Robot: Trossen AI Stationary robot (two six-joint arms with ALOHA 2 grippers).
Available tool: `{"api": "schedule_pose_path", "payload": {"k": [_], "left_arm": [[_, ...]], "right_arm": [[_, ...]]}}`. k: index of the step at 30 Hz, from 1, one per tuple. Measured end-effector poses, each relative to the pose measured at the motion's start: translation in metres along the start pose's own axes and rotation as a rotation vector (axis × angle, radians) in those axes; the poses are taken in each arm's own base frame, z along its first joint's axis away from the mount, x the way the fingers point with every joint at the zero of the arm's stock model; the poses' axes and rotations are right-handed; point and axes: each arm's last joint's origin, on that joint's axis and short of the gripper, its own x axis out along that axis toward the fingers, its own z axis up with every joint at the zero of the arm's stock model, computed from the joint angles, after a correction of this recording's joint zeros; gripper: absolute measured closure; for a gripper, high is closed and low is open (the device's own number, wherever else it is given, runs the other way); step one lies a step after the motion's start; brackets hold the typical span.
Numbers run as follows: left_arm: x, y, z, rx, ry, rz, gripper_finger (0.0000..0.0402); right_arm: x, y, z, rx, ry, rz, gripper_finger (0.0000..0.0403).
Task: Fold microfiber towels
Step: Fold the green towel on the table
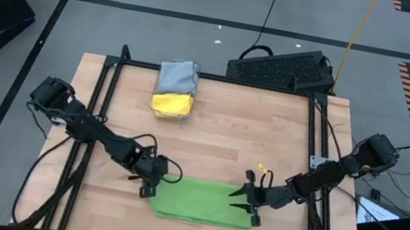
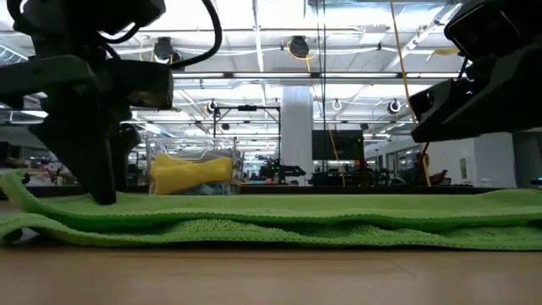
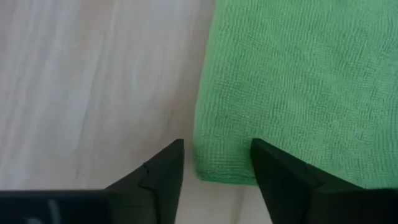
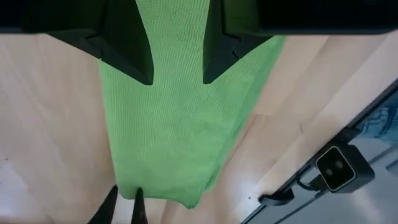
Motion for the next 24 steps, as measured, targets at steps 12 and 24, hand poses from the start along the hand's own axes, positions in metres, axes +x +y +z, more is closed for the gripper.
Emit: {"api": "schedule_pose_path", "payload": {"k": [12, 24], "left_arm": [[0.001, 0.0, 0.001, 0.063, -0.005, 0.017, 0.0366], [-0.031, -0.009, 0.022, 0.211, -0.094, 0.079, 0.0392]], "right_arm": [[0.003, -0.025, 0.026, 0.024, -0.223, -0.141, 0.0273], [0.054, -0.076, 0.066, 0.283, -0.23, -0.205, 0.0273]]}}
